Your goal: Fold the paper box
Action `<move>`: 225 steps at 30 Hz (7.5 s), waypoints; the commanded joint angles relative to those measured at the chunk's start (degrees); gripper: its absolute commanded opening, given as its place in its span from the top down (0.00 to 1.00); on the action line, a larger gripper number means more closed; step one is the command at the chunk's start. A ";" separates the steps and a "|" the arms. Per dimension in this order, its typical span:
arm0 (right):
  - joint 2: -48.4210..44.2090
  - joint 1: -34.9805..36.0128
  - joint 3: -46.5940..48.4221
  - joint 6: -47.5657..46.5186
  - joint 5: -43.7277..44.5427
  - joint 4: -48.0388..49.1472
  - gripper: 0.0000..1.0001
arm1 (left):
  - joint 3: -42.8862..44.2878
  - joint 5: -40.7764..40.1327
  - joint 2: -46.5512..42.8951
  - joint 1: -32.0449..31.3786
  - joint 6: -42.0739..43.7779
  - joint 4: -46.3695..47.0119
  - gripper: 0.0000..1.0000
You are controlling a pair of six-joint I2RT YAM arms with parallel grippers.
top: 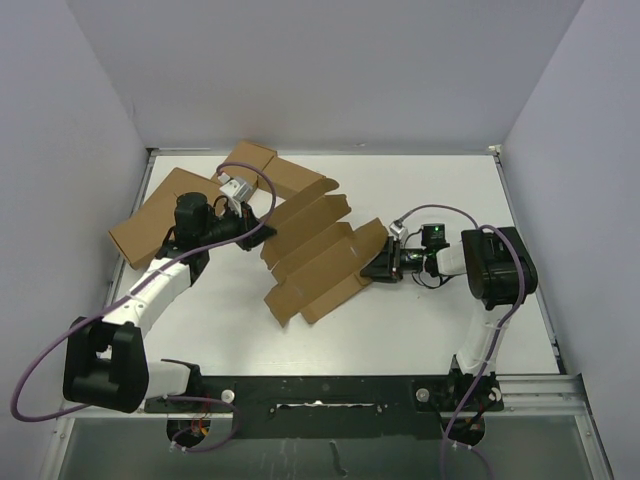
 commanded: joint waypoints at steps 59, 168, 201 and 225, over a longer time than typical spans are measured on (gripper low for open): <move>-35.30 -12.66 10.71 -72.23 -5.93 -40.53 0.27 | -3.06 8.88 -9.42 -5.29 8.26 10.16 1.00; -29.84 -5.92 -1.98 14.03 4.67 15.55 0.64 | -13.32 -37.44 10.61 -34.64 -48.33 54.75 1.00; -31.69 -8.52 4.46 -1.13 -13.24 10.46 0.34 | -11.25 -29.48 2.76 -31.20 -45.42 45.19 1.00; -36.05 -14.39 16.65 -55.81 -4.76 -42.30 0.26 | -10.68 7.71 -5.57 1.66 -39.60 10.49 1.00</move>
